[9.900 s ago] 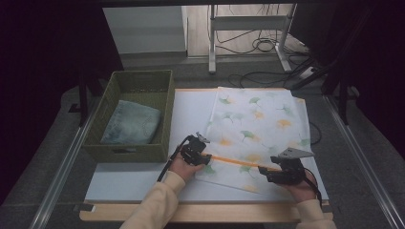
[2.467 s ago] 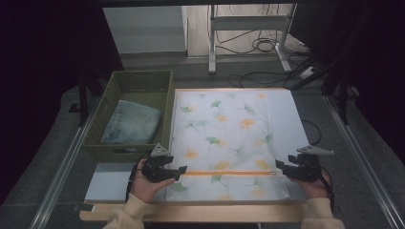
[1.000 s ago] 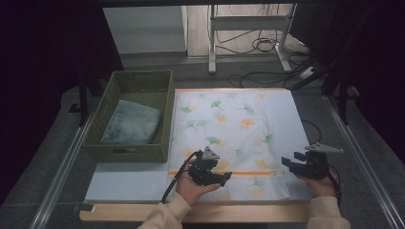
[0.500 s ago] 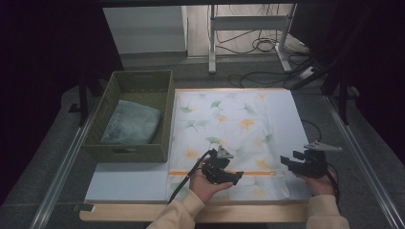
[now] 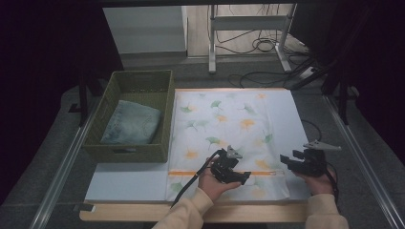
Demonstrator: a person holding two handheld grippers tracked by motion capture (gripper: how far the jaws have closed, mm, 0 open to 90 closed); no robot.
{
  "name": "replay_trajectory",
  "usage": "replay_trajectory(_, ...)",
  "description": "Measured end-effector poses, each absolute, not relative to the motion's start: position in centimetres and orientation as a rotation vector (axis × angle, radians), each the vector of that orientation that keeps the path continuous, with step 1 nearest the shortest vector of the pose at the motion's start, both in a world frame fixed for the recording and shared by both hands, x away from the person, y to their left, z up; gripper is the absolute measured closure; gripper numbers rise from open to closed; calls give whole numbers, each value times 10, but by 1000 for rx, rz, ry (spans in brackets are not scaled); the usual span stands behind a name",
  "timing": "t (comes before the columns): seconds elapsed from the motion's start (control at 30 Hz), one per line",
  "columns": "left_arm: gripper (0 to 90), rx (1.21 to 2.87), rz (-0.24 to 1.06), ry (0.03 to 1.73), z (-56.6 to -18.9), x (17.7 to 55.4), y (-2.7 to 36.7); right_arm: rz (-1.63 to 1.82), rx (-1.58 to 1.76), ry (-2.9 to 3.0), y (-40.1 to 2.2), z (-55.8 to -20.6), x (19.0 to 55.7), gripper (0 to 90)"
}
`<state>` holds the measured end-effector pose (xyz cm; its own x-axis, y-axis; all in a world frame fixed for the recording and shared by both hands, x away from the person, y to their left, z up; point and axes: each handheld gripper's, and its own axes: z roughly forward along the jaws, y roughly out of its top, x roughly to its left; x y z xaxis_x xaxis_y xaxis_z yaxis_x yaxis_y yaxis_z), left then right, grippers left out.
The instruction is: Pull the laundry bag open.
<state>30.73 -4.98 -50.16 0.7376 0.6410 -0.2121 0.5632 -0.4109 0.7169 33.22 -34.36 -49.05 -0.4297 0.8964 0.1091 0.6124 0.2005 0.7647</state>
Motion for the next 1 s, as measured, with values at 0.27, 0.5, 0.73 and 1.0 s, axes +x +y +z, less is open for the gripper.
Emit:
replay_trajectory(0.27, 344, 2125, 118, 899, -505, 312, -61, 1084, 1419, 2116, -345, -491, 333, 374)
replay_trajectory(0.5, 344, 2135, 118, 893, -506, 315, -67, 1086, 1431, 2111, -346, -490, 333, 373)
replay_trajectory(0.73, 347, 2131, 112, 885, -507, 317, -74, 1081, 1432, 2109, -347, -491, 334, 373)
replay_trajectory(1.0, 358, 2132, 98, 881, -509, 320, -82, 1069, 1438, 2106, -349, -493, 334, 373)
